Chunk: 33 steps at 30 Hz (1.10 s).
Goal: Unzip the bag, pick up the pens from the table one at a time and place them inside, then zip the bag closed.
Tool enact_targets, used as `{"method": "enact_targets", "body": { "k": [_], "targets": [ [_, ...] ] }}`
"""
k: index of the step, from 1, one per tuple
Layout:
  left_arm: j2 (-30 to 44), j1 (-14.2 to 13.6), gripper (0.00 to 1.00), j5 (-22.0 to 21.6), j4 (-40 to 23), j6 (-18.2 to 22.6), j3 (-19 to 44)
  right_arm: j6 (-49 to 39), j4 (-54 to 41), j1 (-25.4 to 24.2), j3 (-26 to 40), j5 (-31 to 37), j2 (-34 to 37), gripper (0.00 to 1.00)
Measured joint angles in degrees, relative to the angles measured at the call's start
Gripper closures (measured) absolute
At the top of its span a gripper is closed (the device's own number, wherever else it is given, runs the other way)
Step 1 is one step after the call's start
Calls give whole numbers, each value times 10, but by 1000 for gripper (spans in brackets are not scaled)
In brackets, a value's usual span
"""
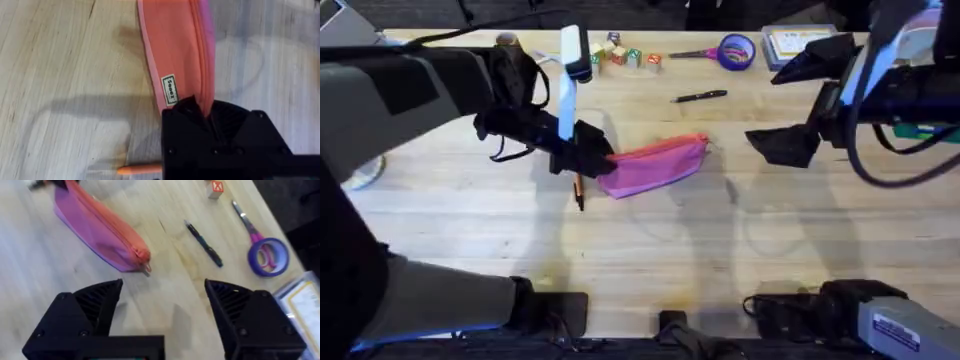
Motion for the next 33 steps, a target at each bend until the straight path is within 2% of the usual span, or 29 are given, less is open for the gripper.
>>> {"method": "enact_targets", "body": {
  "k": [6, 12, 17, 25, 33],
  "targets": [
    [0, 0, 958, 0, 0, 0, 0, -118, 2, 0, 0, 19, 0, 5],
    [0, 0, 957, 0, 0, 0, 0, -177, 0, -2, 0, 2, 11, 5],
    [0, 0, 957, 0, 0, 0, 0, -207, 2, -29, 0, -54, 44, 5],
    [0, 0, 957, 0, 0, 0, 0, -220, -1, -74, 0, -187, 137, 5],
    [0, 0, 957, 0, 0, 0, 0, -224, -24, -76, 0, -227, 204, 6]
  ]
}}
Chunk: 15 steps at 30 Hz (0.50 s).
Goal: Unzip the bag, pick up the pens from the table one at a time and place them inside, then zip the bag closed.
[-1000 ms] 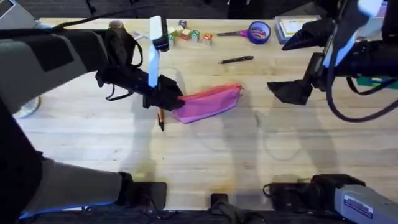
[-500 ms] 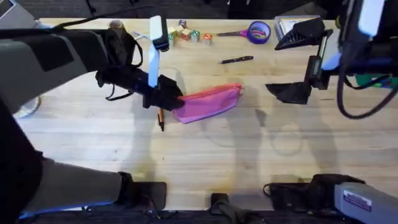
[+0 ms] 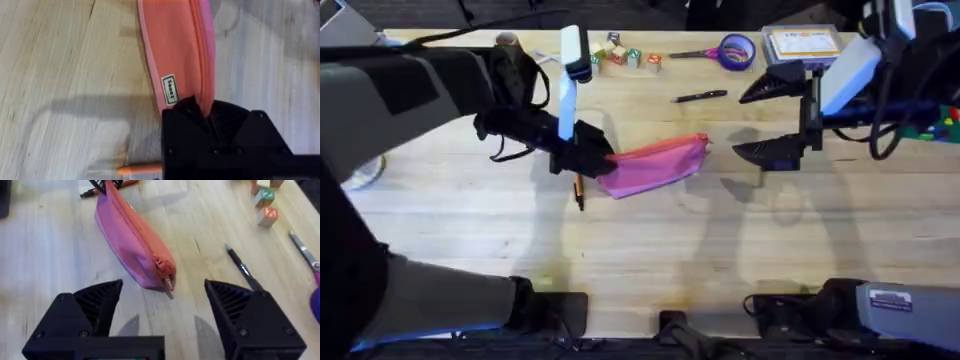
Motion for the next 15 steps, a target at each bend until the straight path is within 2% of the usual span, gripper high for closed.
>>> {"method": "enact_targets", "body": {
  "k": [15],
  "targets": [
    [0, 0, 957, 0, 0, 0, 0, -2, -12, 0, 1, -12, 13, 5]
  ]
}}
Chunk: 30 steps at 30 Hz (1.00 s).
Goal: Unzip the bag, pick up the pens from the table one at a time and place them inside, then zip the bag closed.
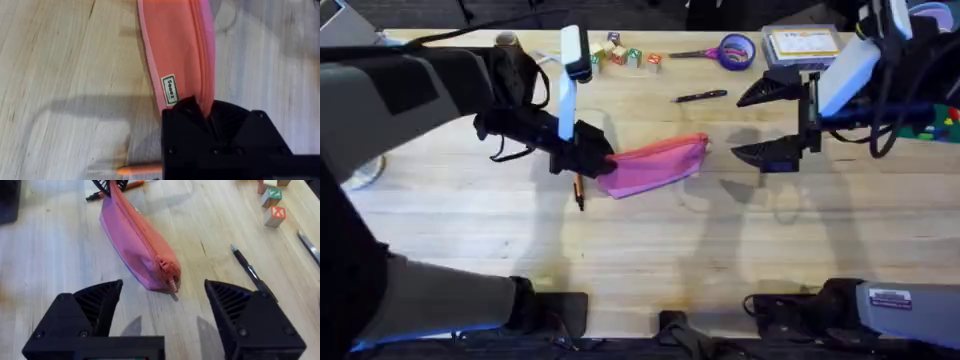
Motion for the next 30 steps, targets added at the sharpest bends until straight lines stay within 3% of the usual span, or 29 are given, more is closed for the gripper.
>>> {"method": "enact_targets", "body": {
  "k": [19, 28, 30],
  "targets": [
    [0, 0, 958, 0, 0, 0, 0, 0, 3, 34, 0, 28, 2, 4],
    [0, 0, 957, 0, 0, 0, 0, 0, 61, 67, 1, 35, 77, 7],
    [0, 0, 957, 0, 0, 0, 0, 0, 67, 76, 1, 35, 87, 44]
  ]
}}
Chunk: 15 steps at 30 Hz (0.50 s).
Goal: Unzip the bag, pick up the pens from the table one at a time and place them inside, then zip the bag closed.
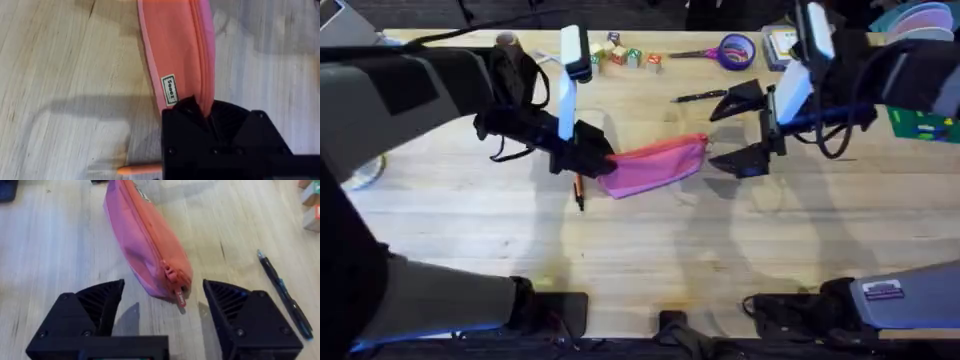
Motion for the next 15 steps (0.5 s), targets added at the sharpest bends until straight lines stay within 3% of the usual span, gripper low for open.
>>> {"method": "enact_targets", "body": {
  "k": [7, 9, 13, 14, 15],
  "targets": [
    [0, 0, 957, 0, 0, 0, 0, 0, 31, 23, 0, 3, 8, 95],
    [0, 0, 957, 0, 0, 0, 0, 0, 35, 24, 0, 7, 13, 152],
    [0, 0, 957, 0, 0, 0, 0, 0, 35, 24, 0, 13, 26, 349],
    [0, 0, 957, 0, 0, 0, 0, 0, 38, 24, 1, 17, 29, 580],
    [0, 0, 957, 0, -1, 0, 0, 0, 39, 24, 1, 18, 29, 653]
  ]
}}
